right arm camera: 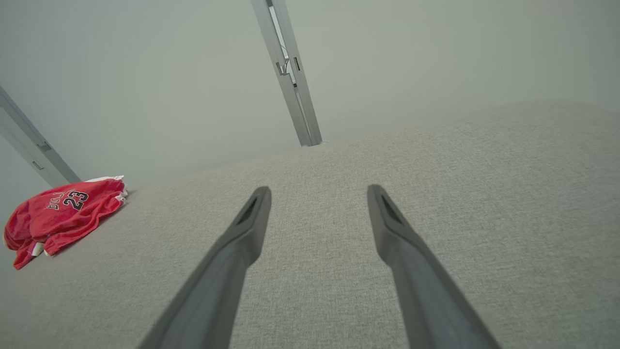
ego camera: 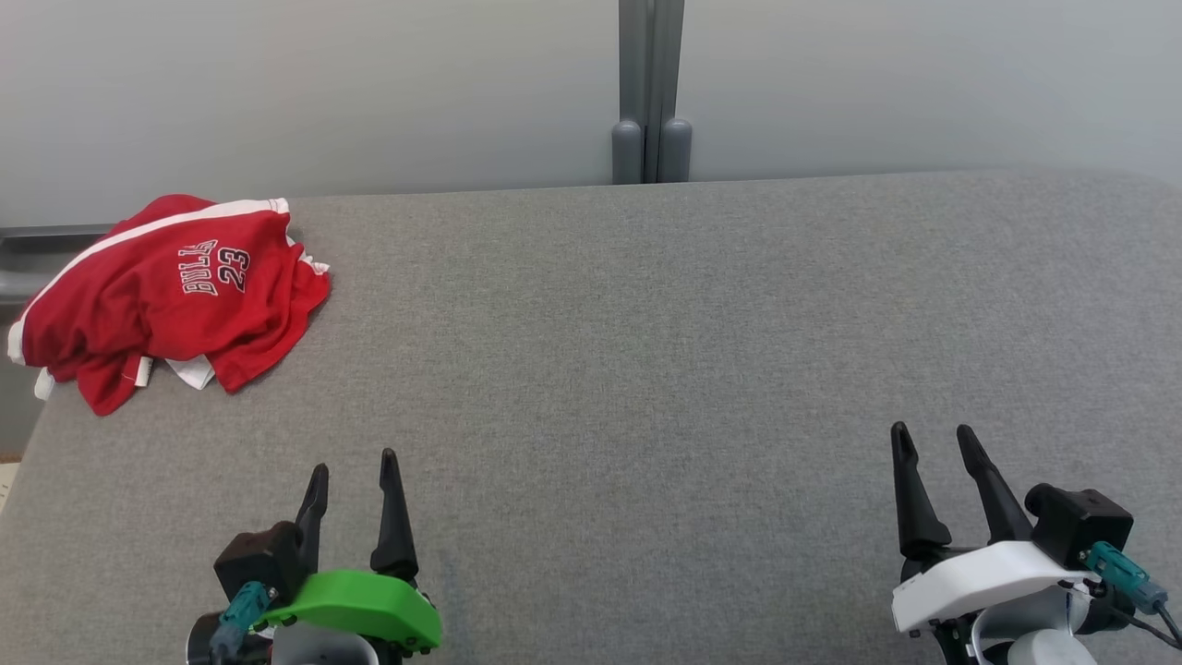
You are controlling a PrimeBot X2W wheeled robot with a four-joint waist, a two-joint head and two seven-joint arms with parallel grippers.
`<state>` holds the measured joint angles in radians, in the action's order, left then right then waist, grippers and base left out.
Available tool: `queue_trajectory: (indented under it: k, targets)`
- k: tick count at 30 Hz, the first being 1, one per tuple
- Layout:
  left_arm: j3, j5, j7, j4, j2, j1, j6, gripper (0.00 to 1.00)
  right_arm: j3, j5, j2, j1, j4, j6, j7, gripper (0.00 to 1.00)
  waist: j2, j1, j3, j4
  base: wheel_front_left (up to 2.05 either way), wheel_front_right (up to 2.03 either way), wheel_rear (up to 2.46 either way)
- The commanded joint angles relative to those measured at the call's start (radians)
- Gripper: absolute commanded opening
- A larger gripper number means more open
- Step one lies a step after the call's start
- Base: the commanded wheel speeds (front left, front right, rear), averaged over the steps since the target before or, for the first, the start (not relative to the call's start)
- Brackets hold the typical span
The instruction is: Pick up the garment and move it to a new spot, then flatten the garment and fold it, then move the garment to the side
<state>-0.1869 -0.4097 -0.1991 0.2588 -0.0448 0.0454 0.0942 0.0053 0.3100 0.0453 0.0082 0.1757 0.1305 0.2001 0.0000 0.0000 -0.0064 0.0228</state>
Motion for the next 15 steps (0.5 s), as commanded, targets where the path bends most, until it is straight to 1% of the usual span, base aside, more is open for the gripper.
queue_trajectory:
  k: [1, 11, 15]
  targets:
    - [-0.002, 0.029, -0.009, -0.002, -0.007, -0.005, 0.006, 1.0, 0.001, -0.025, 0.005, 0.002, -0.008, 0.0, 0.01, 1.0, 0.0, 0.0, 0.0, 0.0, 0.0, 0.0, 0.0]
    - [-0.015, 0.093, -0.031, 0.013, -0.008, -0.005, 0.022, 1.0, 0.004, -0.1, 0.006, 0.006, 0.01, 0.0, 0.03, 1.0, 0.0, 0.0, 0.001, 0.003, 0.0, 0.0, 0.0]
    - [-0.02, 0.106, -0.038, 0.021, -0.008, -0.007, 0.017, 1.0, 0.006, -0.127, 0.006, 0.008, 0.017, 0.0, 0.037, 1.0, 0.0, 0.0, 0.001, 0.004, 0.0, 0.0, 0.0]
